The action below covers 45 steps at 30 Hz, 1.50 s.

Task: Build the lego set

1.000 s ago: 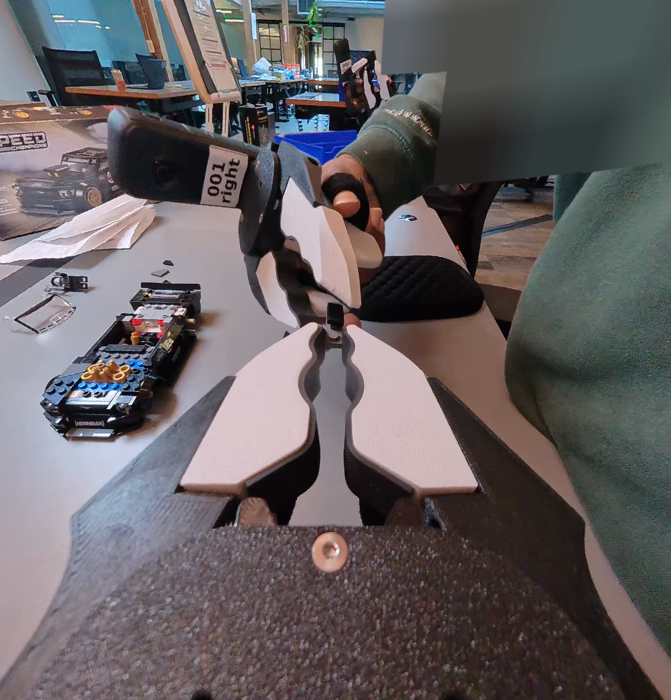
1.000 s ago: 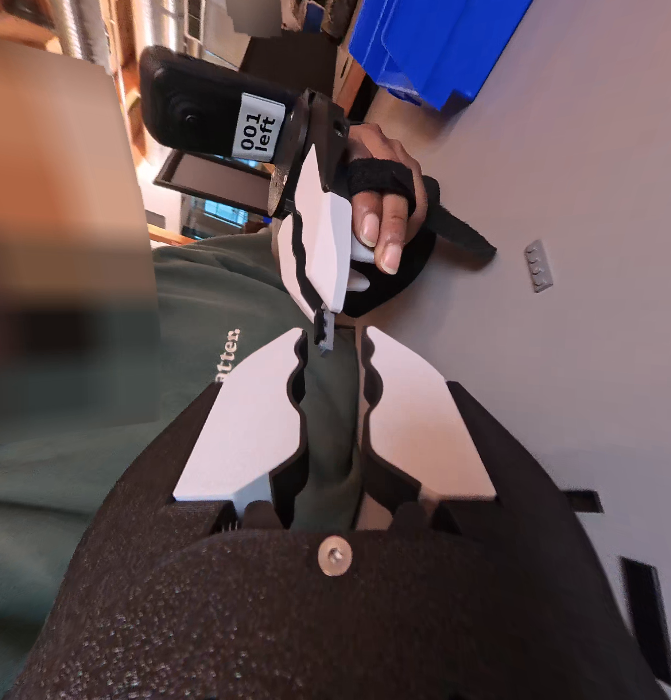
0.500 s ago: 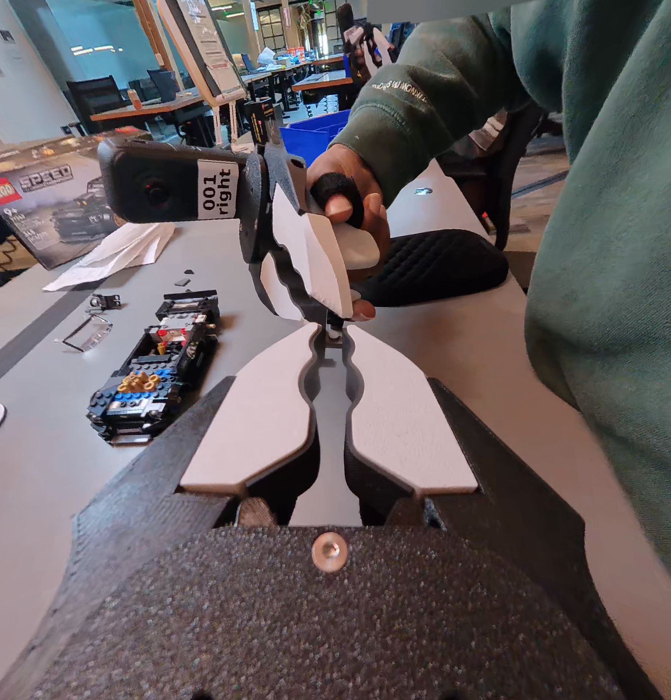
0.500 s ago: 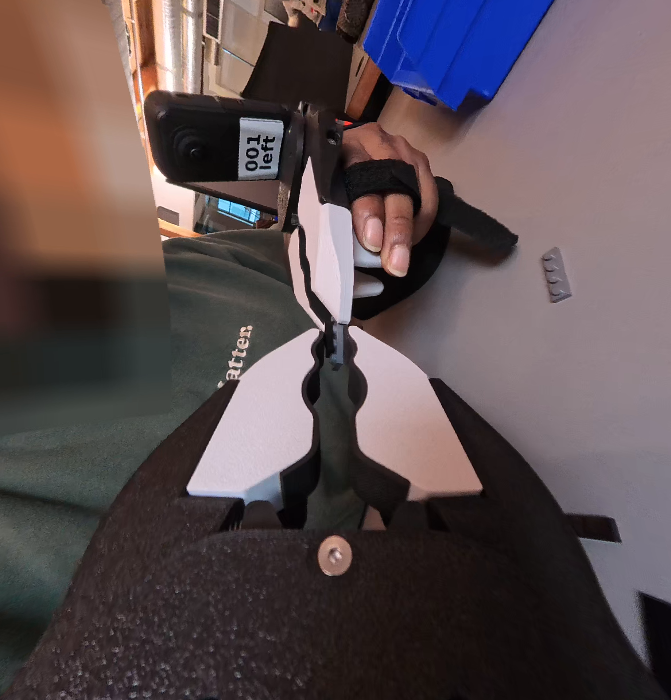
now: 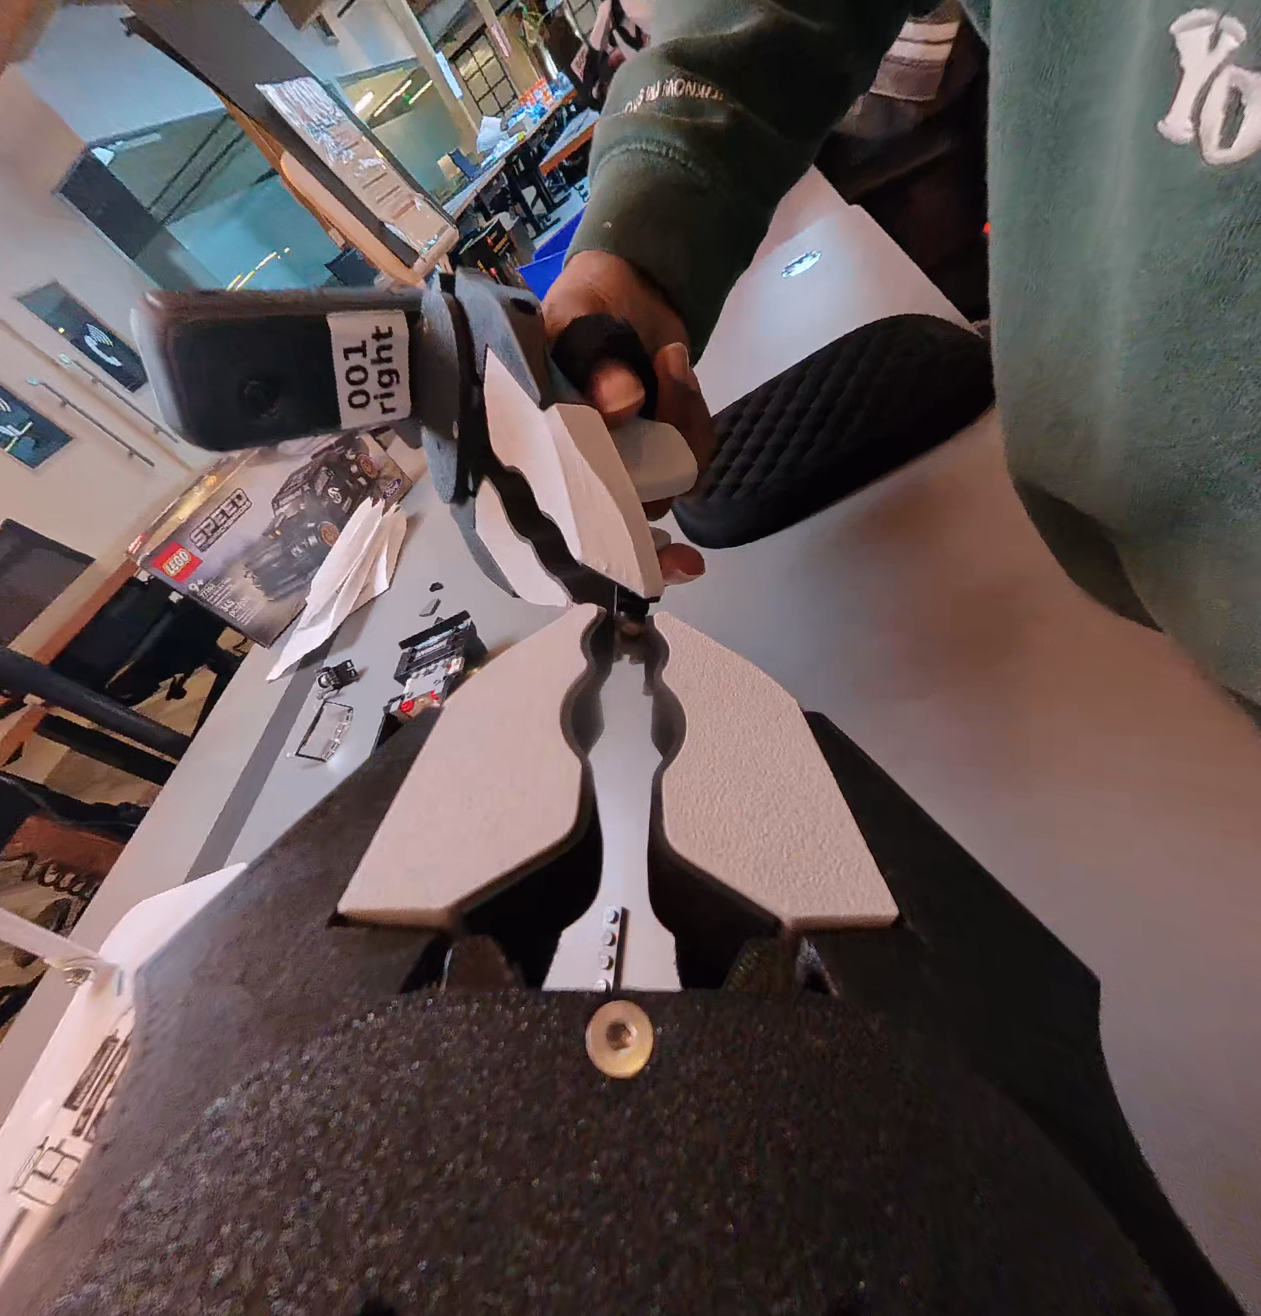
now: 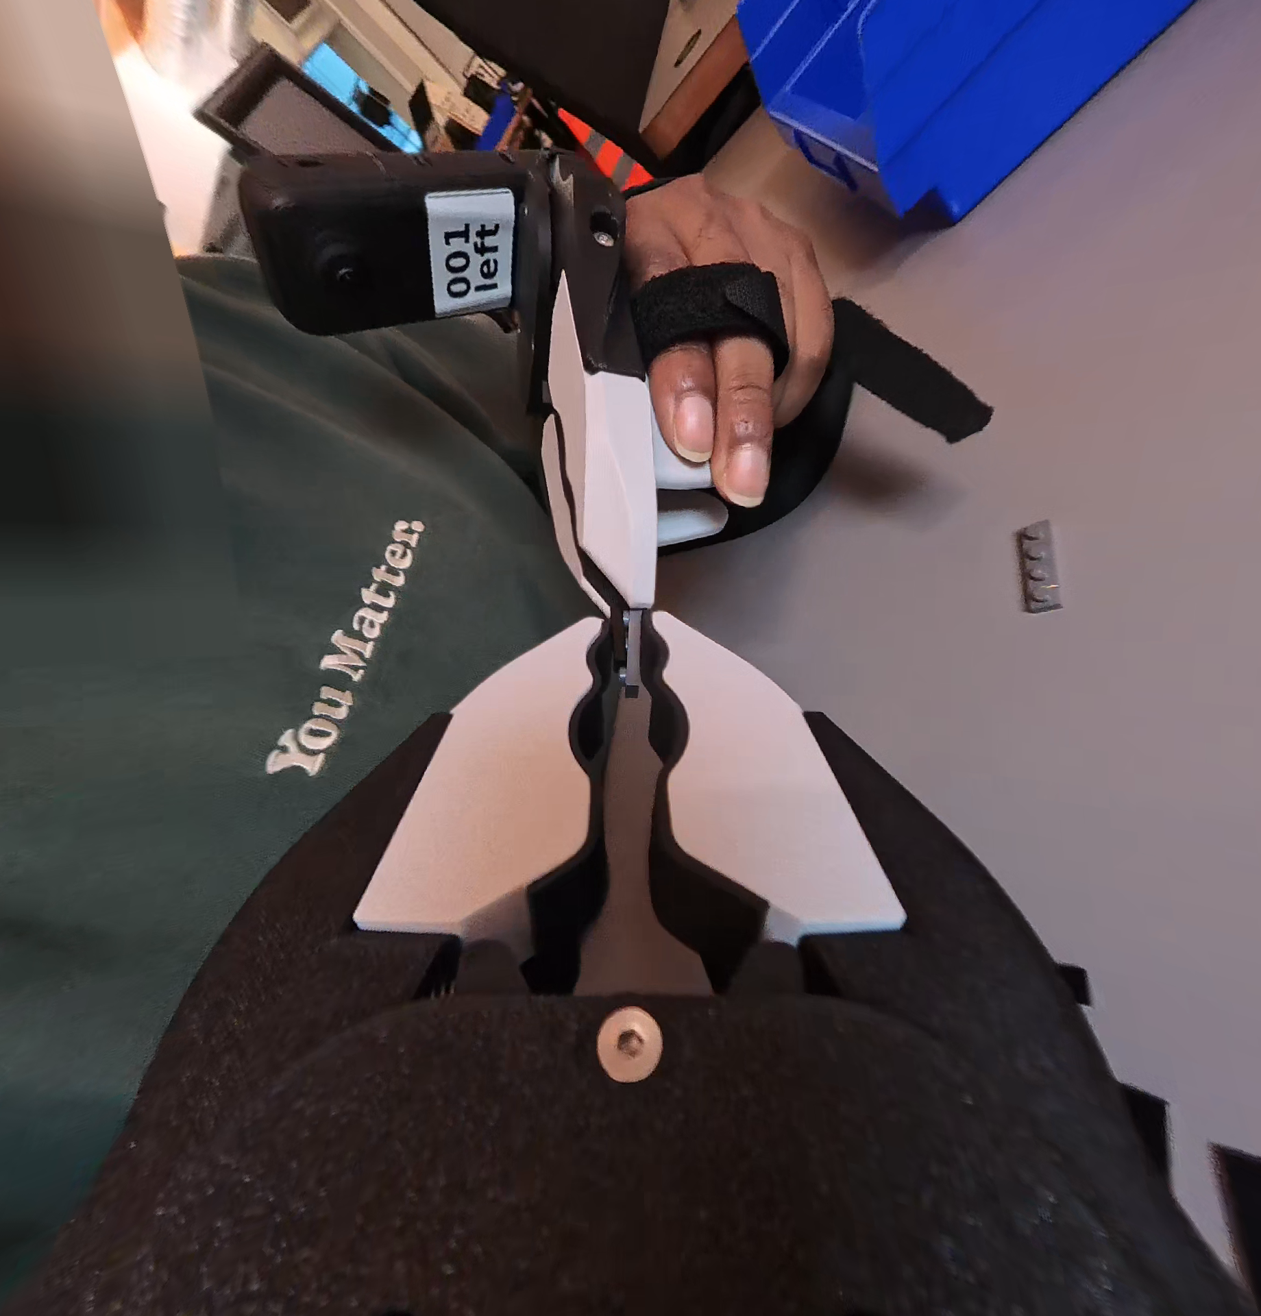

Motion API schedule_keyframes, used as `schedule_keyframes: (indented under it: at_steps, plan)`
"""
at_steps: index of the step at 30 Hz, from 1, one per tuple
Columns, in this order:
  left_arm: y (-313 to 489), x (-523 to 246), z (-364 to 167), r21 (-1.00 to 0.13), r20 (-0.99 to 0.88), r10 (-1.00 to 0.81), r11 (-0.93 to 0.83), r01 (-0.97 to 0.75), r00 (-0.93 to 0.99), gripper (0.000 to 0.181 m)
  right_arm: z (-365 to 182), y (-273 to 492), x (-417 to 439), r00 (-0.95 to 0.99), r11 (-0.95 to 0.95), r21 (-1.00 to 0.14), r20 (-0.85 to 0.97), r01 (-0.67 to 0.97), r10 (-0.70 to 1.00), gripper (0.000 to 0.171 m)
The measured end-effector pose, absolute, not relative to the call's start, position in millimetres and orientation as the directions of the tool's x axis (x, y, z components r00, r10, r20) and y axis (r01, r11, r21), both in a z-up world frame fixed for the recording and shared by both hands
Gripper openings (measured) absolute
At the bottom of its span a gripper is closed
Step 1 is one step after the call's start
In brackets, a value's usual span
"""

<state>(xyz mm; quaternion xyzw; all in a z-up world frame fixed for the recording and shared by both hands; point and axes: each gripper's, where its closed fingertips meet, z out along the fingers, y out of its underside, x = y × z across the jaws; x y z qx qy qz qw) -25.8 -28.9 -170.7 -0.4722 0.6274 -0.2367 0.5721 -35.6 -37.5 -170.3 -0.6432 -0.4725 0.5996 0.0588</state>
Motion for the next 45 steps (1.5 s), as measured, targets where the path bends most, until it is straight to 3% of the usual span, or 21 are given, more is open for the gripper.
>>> schedule_keyframes:
  at_steps: [5, 7, 11, 14, 21, 34, 45]
  plan:
    - [-27.3, -25.9, -172.7, -0.907, -0.362, -0.927, 0.325, -0.267, 0.101, 0.012, -173.9, -34.3, -35.5, -0.143, -0.444, -0.734, -0.584, 0.513, 0.799, 0.008]
    - [-24.9, -28.6, -172.4, -0.946, -0.251, -0.964, 0.224, -0.234, 0.093, 0.025, -179.4, -29.8, -35.2, -0.110, -0.339, -0.789, -0.452, 0.512, 0.885, 0.008]
    - [-23.7, -29.4, -172.5, -0.979, -0.081, -0.994, 0.067, -0.192, 0.067, 0.022, -181.4, -22.7, -35.9, -0.053, -0.156, -0.863, -0.206, 0.481, 0.977, 0.007]
    - [-22.7, -26.2, -174.0, -0.983, -0.035, -0.997, 0.021, -0.185, 0.072, 0.010, -177.0, -22.1, -36.2, -0.030, -0.065, -0.892, -0.088, 0.447, 0.996, 0.007]
    - [-24.2, -22.8, -171.0, -0.983, -0.043, -0.995, 0.026, -0.180, 0.093, 0.009, -173.6, -22.5, -32.7, -0.004, 0.082, -0.896, 0.090, 0.437, 0.996, 0.007]
    - [-34.7, -16.5, -174.5, -0.971, -0.119, -0.991, 0.102, -0.218, 0.065, 0.008, -176.8, -32.4, -26.7, -0.016, 0.166, -0.889, 0.176, 0.427, 0.984, 0.008]
    - [-35.3, -14.4, -167.2, -0.984, -0.083, -0.994, 0.072, -0.161, 0.065, 0.009, -170.9, -33.4, -24.2, -0.005, 0.104, -0.925, 0.110, 0.365, 0.994, 0.008]
